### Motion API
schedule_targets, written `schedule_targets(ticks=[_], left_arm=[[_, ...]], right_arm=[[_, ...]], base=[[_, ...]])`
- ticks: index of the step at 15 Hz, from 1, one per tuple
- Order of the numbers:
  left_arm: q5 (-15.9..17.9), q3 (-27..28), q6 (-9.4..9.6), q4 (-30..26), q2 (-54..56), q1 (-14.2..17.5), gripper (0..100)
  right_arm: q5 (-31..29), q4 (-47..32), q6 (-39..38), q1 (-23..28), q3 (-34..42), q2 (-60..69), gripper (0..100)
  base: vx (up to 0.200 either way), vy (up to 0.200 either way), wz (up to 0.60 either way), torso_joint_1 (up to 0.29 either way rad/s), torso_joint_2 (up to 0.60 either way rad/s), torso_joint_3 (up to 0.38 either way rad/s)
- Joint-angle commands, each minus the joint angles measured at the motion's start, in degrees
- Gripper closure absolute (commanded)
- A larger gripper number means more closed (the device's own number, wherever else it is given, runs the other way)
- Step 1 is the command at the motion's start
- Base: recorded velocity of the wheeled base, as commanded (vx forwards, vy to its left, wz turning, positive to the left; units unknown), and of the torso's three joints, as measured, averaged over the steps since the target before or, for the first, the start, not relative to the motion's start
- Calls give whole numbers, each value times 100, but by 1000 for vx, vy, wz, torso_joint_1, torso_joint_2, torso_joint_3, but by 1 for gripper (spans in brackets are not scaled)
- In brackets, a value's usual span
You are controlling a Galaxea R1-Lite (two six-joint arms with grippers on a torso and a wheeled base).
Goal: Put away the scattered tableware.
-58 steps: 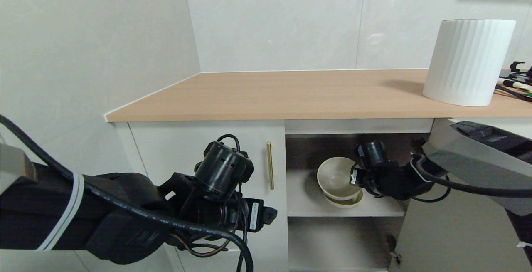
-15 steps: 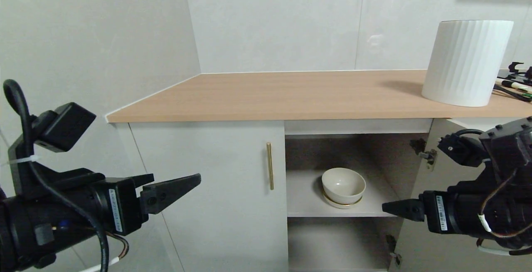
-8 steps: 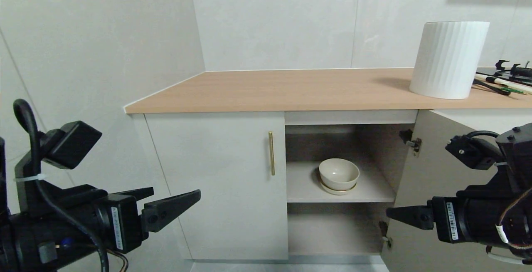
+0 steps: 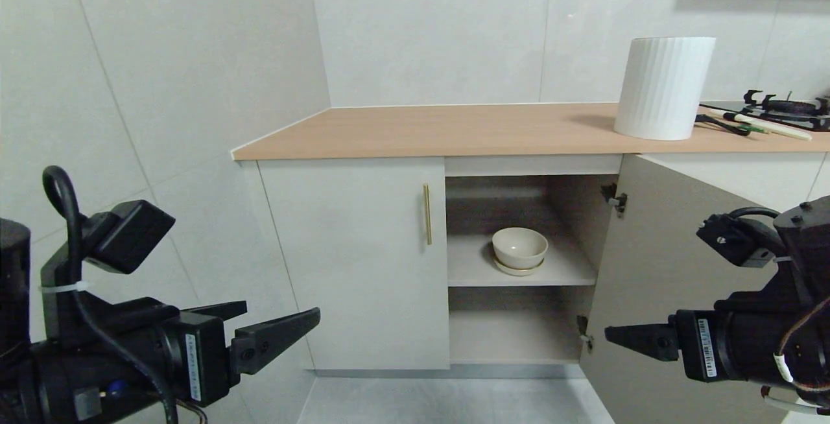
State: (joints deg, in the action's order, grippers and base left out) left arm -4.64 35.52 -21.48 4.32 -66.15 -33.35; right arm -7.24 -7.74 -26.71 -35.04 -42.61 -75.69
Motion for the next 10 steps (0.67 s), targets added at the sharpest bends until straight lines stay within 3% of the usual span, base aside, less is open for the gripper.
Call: schedule_targets(ticks=[1, 4, 10], left_arm=[[-1, -10, 3, -1, -47, -4, 0], [-1, -19, 3, -1, -47, -4, 0], [7, -54, 12, -1, -47, -4, 0]], right_arm=[[3, 1, -1, -3, -2, -42, 0], [-14, 1, -1, -3, -2, -51, 0], [-120, 1, -1, -3, -2, -60, 0]], base=[[-200, 0, 0, 7, 2, 7], [-200, 0, 0, 1, 2, 2], [0, 0, 0, 0, 0, 0]])
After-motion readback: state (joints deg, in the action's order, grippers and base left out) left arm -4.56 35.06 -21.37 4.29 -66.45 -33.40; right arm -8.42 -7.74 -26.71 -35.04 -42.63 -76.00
